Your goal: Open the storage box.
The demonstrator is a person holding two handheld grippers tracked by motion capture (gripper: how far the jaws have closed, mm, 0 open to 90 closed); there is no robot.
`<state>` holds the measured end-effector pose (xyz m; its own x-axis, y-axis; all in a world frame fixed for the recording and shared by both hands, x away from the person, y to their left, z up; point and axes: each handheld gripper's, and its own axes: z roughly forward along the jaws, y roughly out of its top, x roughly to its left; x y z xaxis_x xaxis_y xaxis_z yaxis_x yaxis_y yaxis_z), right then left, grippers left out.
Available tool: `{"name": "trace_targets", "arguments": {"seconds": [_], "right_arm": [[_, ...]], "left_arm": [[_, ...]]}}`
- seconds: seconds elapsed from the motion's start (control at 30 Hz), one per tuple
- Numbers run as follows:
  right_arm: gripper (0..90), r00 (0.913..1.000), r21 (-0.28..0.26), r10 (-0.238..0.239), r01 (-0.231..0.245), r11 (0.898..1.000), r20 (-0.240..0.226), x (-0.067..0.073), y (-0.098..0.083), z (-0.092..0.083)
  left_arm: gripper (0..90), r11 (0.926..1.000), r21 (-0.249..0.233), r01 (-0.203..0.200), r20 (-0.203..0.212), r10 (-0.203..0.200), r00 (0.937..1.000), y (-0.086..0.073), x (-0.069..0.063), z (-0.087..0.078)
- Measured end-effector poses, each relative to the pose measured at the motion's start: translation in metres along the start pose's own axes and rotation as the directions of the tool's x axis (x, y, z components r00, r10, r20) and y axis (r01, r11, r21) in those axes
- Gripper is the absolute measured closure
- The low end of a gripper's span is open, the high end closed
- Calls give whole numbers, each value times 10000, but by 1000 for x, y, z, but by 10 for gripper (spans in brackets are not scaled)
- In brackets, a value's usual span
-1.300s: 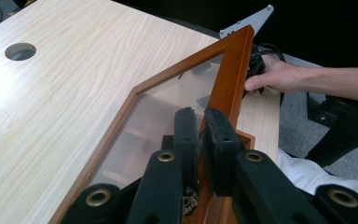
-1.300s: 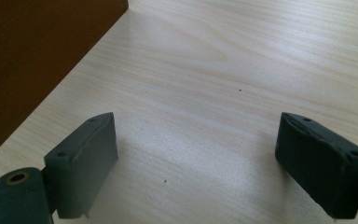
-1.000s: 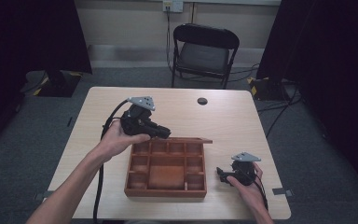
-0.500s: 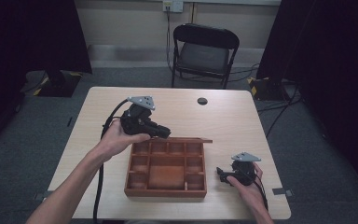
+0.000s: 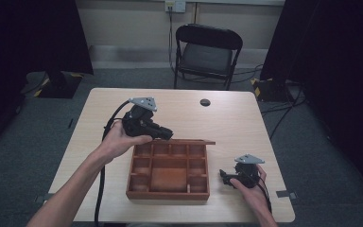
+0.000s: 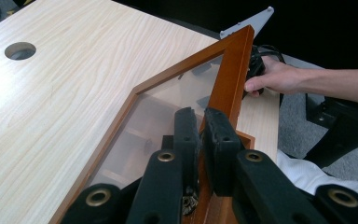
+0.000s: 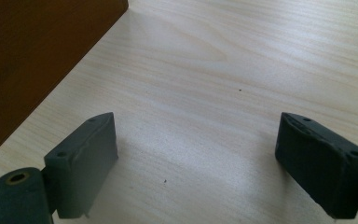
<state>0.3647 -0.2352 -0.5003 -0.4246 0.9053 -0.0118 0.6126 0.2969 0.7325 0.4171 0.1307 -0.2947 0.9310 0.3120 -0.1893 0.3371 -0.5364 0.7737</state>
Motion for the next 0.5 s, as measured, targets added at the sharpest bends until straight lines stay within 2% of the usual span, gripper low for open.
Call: {"name": "trace_targets", "arguments": {"seconds": [0.5], "right_arm": [[119,10000,1,-1,1,10000,1,0,0,0]], "left_arm": [[841,10000,2,-10,-1,10,10000,0,0,0]]}}
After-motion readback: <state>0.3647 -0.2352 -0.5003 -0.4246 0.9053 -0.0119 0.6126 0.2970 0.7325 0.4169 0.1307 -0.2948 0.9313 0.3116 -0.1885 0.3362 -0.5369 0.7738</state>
